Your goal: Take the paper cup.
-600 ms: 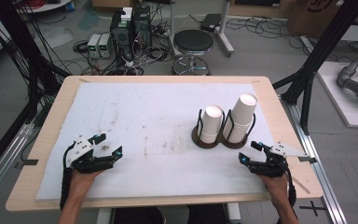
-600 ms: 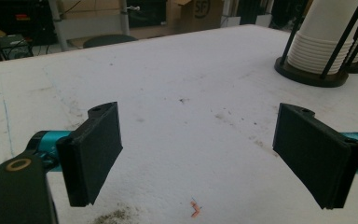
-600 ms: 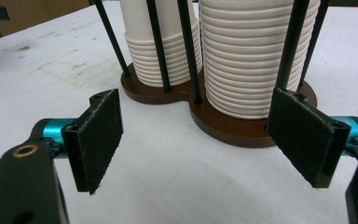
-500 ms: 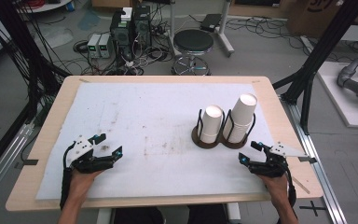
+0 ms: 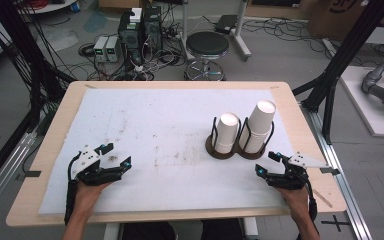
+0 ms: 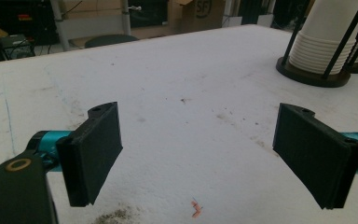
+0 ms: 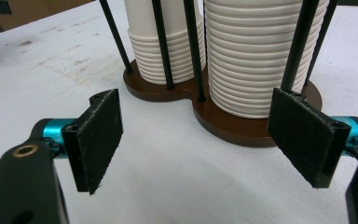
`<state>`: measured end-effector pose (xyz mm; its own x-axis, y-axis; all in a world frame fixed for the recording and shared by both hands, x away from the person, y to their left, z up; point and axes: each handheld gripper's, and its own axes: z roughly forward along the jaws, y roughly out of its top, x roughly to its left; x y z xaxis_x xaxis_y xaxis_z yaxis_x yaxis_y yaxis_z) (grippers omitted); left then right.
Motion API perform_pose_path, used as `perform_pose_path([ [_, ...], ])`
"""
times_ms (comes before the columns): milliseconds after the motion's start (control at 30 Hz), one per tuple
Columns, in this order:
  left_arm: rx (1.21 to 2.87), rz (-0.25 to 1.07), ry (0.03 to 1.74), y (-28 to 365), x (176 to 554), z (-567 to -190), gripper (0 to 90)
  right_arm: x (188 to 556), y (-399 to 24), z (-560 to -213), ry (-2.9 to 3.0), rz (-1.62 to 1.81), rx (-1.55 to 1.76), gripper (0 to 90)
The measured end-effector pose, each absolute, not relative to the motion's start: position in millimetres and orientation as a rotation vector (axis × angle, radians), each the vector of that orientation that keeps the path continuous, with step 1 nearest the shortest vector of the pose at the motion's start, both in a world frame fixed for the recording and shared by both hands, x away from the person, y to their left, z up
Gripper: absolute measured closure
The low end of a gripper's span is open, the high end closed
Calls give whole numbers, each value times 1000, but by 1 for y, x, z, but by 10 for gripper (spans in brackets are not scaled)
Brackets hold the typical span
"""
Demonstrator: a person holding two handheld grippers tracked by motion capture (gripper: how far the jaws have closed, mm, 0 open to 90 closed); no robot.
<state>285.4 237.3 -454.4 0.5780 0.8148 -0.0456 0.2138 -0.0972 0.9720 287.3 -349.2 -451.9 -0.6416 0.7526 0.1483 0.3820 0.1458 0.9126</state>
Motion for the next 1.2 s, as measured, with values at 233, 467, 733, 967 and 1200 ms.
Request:
perform_pose_path([
  [233,1629,633,880,237,286,-454,153,287,-349,-451,2094,1495,1083,188],
  [467,1632,628,884,237,286,-454,153,287,-353,-447,2132,1459,1083,188],
  [733,1636,628,886,237,286,-454,153,283,-352,-429,2116,1491,1040,188],
  [967,1640,627,885,237,287,-454,153,282,-356,-404,2147,1501,1003,188],
  [1200,1647,624,889,237,287,-454,153,288,-366,-361,2176,1447,958,188],
])
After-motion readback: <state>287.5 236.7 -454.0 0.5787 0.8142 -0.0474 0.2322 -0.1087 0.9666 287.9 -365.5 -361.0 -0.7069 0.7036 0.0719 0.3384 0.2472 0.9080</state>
